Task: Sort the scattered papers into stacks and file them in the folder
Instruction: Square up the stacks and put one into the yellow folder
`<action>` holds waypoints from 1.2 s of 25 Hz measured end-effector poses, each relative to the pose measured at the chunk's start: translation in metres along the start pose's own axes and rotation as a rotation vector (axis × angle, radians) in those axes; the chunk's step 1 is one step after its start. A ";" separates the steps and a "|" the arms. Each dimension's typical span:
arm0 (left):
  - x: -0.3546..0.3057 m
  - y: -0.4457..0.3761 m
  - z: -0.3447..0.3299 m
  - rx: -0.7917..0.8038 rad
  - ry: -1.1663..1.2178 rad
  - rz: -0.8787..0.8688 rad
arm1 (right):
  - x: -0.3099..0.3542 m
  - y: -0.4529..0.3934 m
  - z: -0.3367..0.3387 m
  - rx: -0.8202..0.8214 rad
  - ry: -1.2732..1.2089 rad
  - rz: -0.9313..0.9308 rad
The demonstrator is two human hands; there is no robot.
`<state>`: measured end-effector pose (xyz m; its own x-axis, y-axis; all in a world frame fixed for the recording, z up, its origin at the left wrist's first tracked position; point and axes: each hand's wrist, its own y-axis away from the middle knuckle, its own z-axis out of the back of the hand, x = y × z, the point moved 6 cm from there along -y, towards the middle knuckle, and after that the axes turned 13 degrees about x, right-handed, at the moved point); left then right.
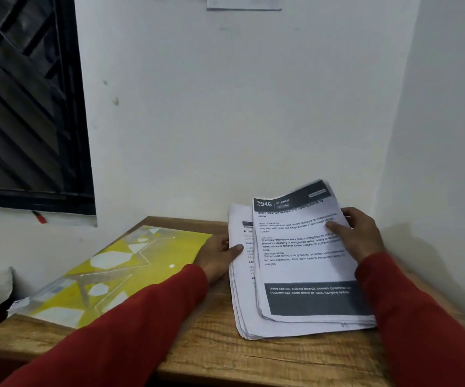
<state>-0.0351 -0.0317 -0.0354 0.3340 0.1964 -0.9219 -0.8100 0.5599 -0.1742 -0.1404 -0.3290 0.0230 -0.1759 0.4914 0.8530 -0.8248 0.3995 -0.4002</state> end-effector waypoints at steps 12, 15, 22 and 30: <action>-0.020 0.004 0.002 0.010 0.269 -0.084 | 0.018 0.015 -0.054 0.231 -0.585 0.028; -0.029 0.003 0.019 0.032 0.306 -0.045 | 0.017 0.022 -0.080 0.464 -0.714 -0.048; -0.029 0.049 0.087 0.015 -0.320 0.247 | -0.010 0.004 -0.107 0.590 -0.549 -0.081; 0.021 0.110 0.093 0.184 -1.099 0.584 | -0.025 0.017 -0.127 0.771 -0.415 -0.310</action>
<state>-0.0725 0.1091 -0.0418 0.2447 0.9680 -0.0550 -0.9225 0.2499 0.2942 -0.0821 -0.2366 -0.0480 0.0569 0.0732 0.9957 -0.9703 -0.2309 0.0724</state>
